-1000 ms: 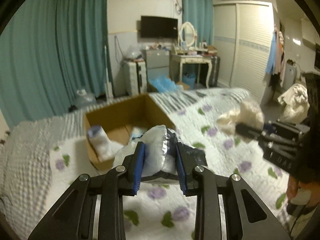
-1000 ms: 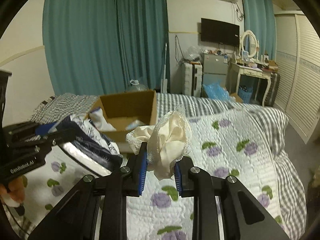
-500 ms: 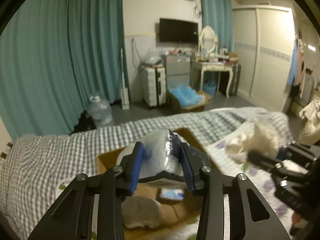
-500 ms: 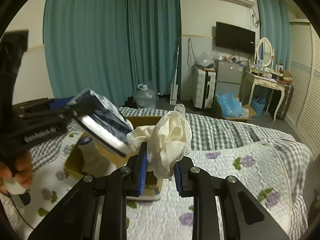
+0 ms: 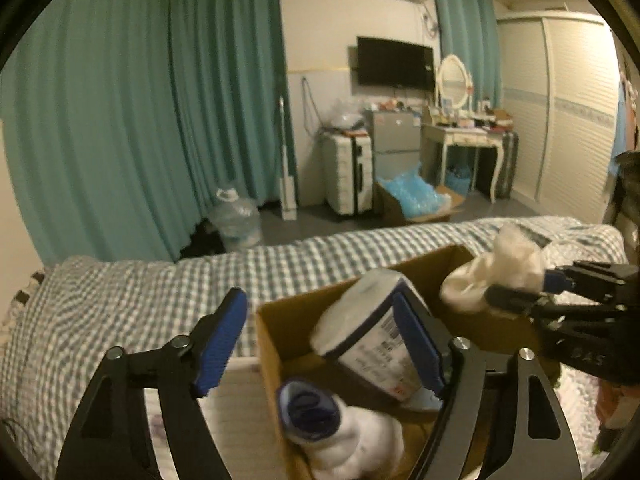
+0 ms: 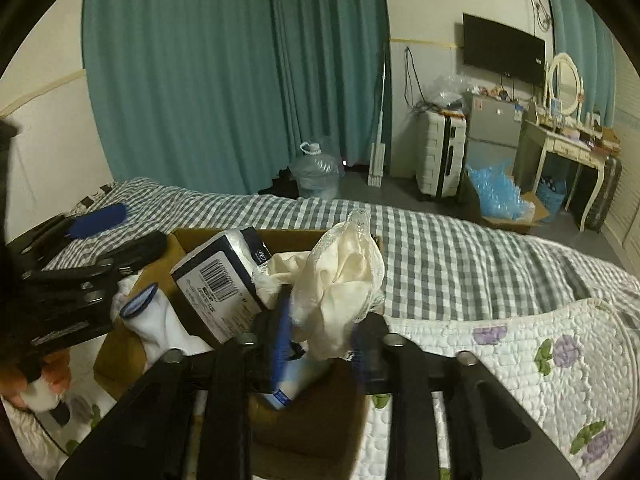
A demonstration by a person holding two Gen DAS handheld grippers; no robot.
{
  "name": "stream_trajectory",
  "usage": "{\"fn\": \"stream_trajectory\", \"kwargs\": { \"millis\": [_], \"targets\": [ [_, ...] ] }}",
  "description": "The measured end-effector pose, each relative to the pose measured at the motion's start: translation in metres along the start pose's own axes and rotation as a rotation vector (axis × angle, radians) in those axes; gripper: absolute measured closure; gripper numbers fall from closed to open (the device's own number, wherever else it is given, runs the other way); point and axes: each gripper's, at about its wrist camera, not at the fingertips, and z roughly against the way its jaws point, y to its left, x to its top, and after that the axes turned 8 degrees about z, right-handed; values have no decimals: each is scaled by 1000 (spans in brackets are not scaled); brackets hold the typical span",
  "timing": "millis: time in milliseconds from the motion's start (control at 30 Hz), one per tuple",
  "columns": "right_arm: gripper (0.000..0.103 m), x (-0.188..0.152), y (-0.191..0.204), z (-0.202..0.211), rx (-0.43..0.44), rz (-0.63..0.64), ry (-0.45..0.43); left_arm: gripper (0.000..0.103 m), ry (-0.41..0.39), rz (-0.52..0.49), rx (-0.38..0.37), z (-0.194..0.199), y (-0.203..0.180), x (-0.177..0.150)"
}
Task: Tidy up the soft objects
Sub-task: 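Grasp the patterned pouch with the left tool while the right tool holds the lace cloth, then drop the pouch and lace cloth into the box, opening both tools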
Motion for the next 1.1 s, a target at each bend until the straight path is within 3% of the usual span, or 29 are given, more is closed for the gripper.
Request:
{"fn": "stream_trajectory", "kwargs": {
  "millis": [67, 100, 233, 500, 600, 733, 800, 900, 1100],
  "targets": [
    [20, 1, 0, 2, -3, -28, 11, 15, -20, 13, 4, 15, 7, 2],
    [18, 1, 1, 10, -5, -43, -4, 15, -35, 20, 6, 24, 11, 3],
    [18, 5, 13, 48, -22, -34, -26, 14, -96, 15, -17, 74, 13, 15],
    [10, 15, 51, 180, -98, 82, -113, 11, -230, 0, -27, 189, 5, 26],
    [6, 10, 69, 230, -135, 136, -157, 11, -222, -37, -26, 220, 3, 17],
    [2, 1, 88, 272, -112, 190, -211, 11, -212, -47, -41, 244, 5, -1],
    [1, -4, 96, 283, -121, 210, -222, 11, -207, -32, 9, 246, 8, -10],
    [1, -15, 102, 279, -105, 205, -222, 11, -173, -3, 10, 238, 14, -25],
    [1, -61, 106, 215, -78, 140, -143, 11, -85, 97, 27, 194, 31, -64]
  ]
}}
